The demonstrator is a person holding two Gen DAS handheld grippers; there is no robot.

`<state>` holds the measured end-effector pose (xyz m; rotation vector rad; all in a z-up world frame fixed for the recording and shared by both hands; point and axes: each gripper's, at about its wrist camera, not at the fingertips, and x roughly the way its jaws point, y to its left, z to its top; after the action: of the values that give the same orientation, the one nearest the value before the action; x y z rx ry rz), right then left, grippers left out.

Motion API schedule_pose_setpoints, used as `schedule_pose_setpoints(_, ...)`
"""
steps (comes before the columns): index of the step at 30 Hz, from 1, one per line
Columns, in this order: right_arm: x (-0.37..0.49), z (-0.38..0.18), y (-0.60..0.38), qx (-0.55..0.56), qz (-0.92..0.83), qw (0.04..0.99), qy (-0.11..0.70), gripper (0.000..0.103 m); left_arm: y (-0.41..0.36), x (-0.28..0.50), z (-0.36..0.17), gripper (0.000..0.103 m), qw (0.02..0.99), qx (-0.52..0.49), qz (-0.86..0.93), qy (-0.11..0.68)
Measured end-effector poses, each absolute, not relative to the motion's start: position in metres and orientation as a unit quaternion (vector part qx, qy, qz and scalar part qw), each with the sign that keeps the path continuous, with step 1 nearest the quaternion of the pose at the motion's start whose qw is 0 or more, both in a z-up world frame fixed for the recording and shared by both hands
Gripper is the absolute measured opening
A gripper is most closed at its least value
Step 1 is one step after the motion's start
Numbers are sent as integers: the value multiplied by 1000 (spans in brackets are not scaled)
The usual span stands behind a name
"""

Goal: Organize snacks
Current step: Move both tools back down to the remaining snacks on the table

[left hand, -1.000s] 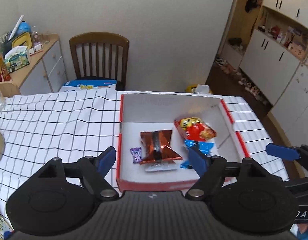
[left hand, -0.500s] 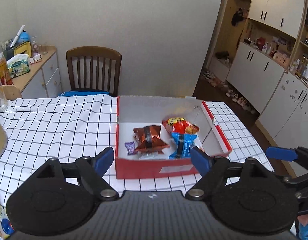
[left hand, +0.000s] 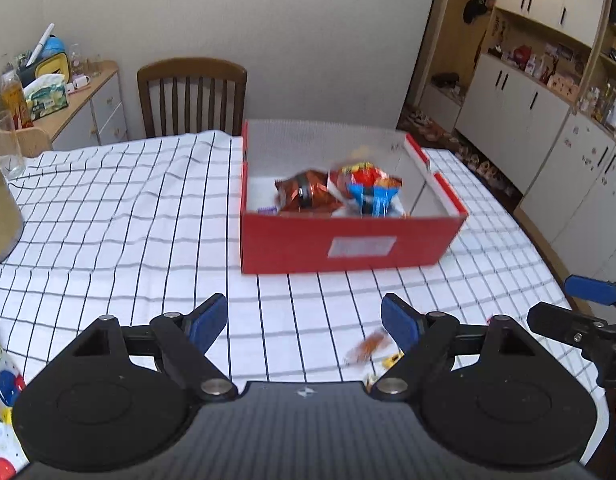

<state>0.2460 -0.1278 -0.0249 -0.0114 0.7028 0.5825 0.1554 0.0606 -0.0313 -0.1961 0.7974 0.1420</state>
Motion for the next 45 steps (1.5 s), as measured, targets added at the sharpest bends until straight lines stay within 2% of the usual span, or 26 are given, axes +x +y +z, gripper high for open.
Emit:
schedule_pose_setpoints(11,222,-62,-129,-40,279,888,363,102,46,133,-74,84,899,-78,50,427)
schedule_pose_setpoints(19,223,-90,-124,-51,271,877,393,100,26,120,-108,84,886,-10,13,464)
schedule_pose_setpoints(45,281,-155,-100,-28,241,840,485,80,-5,174,-157,84,868,-42,-25,495)
